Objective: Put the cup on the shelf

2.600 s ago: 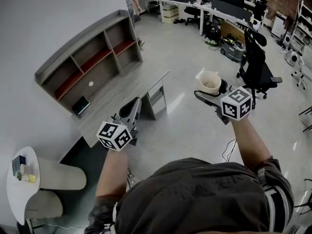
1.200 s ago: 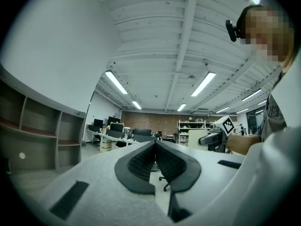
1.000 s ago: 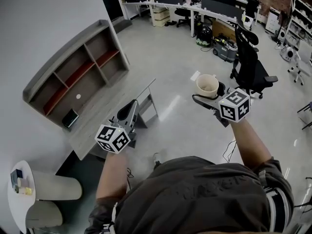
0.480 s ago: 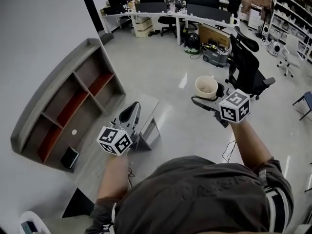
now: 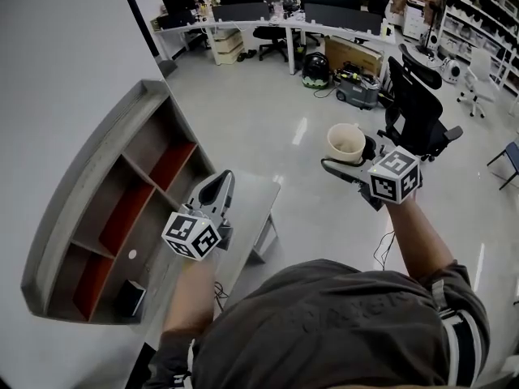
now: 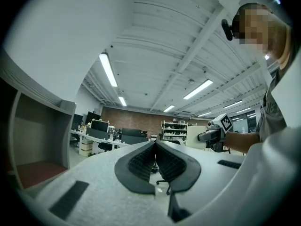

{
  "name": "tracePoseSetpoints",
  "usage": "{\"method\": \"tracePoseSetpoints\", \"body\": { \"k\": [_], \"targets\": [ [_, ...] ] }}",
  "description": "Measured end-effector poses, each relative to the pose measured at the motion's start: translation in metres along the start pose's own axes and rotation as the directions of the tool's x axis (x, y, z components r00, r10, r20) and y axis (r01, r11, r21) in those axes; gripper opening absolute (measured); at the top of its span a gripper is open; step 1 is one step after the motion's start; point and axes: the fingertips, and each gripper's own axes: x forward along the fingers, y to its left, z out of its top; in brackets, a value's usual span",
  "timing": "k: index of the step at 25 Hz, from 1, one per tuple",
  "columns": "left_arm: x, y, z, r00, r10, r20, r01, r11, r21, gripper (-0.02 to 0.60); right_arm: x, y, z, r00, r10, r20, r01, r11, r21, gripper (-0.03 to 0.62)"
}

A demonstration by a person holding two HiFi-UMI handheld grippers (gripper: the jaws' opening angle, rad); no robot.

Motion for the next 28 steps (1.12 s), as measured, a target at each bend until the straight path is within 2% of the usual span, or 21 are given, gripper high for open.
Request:
{"method": "tracePoseSetpoints", "body": {
  "k": [9, 16, 23, 28],
  "targets": [
    [0.031, 0.041, -0.012, 0.999, 0.039, -0.022, -0.039, 0.999, -0.009, 0.000, 0.045, -0.040, -0.003, 1.000, 0.028, -0.006, -0.028, 1.000, 0.008, 0.431],
    [0.087, 0.053, -0.020, 0.990, 0.136, -0.020, -0.136, 0.991, 0.008, 0.001, 0.070, -0.111, -0.008, 0.994, 0.106, 0.002, -0.106, 0.994, -0.002, 0.430],
    [0.144, 0.057, -0.020, 0.974, 0.222, 0.036, -0.222, 0.975, -0.020, 0.002, 0.086, -0.179, -0.011, 0.985, 0.169, -0.019, -0.169, 0.985, -0.038, 0.430],
    [0.161, 0.067, -0.020, 0.976, 0.217, 0.019, -0.217, 0.976, 0.005, 0.000, 0.102, -0.196, -0.008, 0.985, 0.175, -0.011, -0.175, 0.984, -0.022, 0.430]
  ]
}}
